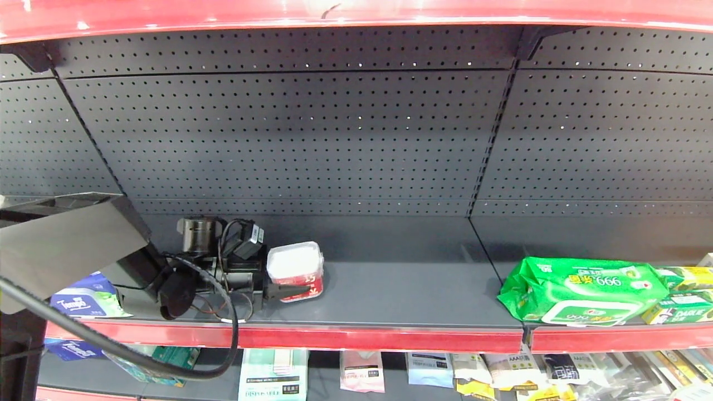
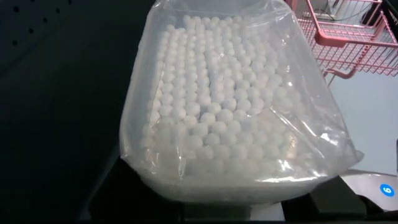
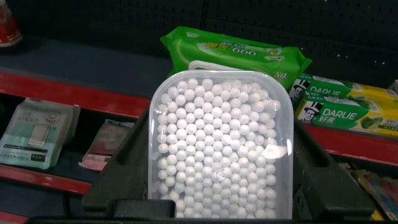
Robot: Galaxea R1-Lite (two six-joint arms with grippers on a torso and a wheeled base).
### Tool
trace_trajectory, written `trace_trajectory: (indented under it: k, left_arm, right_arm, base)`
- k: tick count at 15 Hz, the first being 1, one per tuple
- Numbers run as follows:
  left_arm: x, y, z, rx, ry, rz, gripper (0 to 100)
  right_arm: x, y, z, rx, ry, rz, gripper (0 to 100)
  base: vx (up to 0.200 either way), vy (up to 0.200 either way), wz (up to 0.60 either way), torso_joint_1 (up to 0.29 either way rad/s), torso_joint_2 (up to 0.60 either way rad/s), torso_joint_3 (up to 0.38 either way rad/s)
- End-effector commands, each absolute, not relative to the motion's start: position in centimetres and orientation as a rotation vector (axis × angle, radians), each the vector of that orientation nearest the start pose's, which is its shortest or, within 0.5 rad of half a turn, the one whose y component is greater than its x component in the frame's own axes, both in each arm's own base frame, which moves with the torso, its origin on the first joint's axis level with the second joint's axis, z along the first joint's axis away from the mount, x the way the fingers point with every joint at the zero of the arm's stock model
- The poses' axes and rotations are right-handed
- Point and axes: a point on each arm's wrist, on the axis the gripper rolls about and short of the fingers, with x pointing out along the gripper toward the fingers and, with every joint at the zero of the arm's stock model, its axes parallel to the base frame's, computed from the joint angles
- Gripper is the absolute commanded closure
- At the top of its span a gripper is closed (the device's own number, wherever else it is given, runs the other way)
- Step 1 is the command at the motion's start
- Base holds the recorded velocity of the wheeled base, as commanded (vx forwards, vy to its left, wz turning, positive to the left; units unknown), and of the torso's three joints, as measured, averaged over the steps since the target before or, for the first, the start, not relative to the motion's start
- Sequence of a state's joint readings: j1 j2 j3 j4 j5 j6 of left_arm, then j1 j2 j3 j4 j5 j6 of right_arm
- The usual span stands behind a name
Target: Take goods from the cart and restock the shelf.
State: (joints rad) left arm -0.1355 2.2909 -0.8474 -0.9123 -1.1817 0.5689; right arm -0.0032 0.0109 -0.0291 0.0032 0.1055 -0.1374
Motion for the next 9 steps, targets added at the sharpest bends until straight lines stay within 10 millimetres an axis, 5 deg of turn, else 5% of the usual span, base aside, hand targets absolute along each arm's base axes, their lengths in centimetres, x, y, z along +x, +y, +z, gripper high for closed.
trace_trajectory:
  k: [1,9]
  left_arm:
    - [36.4,-7.0,1.6,0.189,0.117,-1.368,100]
    - [35.4,-6.7,1.3,0.187,0.127,-1.373,100]
  right_arm:
    - [-2.4,0.2,8.4,-0.139,-0.021,0.102,100]
    - [-2.4,0.2,8.4,-0.139,-0.019,0.102,100]
  base:
    - [0.000,0.000,0.00,0.000,0.00,0.000]
    - [0.000,0.000,0.00,0.000,0.00,0.000]
